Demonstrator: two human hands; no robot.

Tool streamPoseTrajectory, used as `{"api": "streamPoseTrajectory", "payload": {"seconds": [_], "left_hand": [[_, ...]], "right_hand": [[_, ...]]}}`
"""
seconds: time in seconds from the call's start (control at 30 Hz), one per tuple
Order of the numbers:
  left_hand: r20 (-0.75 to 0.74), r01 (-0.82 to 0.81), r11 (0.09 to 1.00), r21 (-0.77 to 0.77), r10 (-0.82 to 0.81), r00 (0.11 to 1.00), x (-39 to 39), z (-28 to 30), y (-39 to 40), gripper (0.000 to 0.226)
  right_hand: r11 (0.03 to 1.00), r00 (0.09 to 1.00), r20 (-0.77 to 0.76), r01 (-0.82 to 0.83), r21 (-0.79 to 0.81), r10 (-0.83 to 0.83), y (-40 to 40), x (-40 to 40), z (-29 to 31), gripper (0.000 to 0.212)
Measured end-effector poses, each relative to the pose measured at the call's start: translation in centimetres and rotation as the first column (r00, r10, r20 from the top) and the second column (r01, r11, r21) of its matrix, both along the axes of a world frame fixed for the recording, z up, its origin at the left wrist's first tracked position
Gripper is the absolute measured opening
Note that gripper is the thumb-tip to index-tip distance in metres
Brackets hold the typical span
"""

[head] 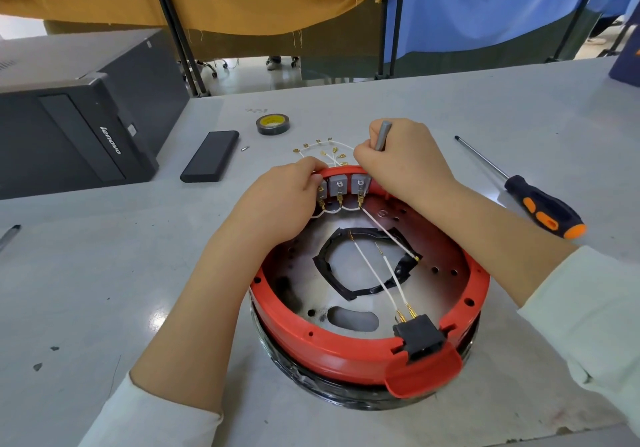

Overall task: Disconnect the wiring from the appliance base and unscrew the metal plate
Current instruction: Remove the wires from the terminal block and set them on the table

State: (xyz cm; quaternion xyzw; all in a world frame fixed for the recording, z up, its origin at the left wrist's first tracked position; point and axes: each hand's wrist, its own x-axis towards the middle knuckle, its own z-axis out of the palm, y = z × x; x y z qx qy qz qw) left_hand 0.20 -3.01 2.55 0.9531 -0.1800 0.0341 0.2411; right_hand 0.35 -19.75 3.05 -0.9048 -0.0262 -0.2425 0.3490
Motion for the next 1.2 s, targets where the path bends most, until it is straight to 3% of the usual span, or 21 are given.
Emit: {"api": "streamPoseTrajectory", "payload": {"seconds": [0.13,0.43,0.57,0.7,0.83,0.93,1.2], "left_hand": [[0.008,-0.002,1.000,-0.003,0.002,1.000,0.1,0.0,0.1,0.032],[0.002,0.000,1.000,0.007,0.000,1.000,0.2,-0.1,0.1,0.032],[0.010,0.001,1.000,0.014,-0.001,1.000,0.2,-0.2,0.1,0.031],[0.010,-0.026,0.999,-0.022,0.027,1.000,0.2,-0.1,0.1,0.030],[0.109,-0.126,0.992,0.005,0.125,0.986,0.0,-0.3,0.3,0.026],[0.101,-0.128,0.992,0.018,0.126,0.987,0.0,-0.2,0.5,0.024],[0.009,-0.053,0.995,-0.086,0.054,0.999,-0.4,0.0,0.7,0.023]], "right_hand": [[0.999,0.997,0.063,-0.041,-0.029,0.043,-0.1,-0.2,-0.3,0.037],[1.000,1.000,-0.004,-0.015,-0.005,0.015,0.0,0.2,0.0,0.037],[0.984,0.997,-0.080,-0.028,-0.178,0.014,0.2,0.1,0.0,0.033],[0.995,0.999,0.017,-0.041,0.091,0.040,-0.4,0.2,-0.1,0.038],[0.997,0.997,0.065,-0.047,0.058,0.043,-0.2,-0.2,-0.3,0.040],[0.992,0.995,0.077,-0.073,0.098,0.066,0.0,-0.4,-0.2,0.044],[0.977,0.959,-0.192,-0.197,0.077,0.208,0.3,-0.7,1.0,0.033]]}}
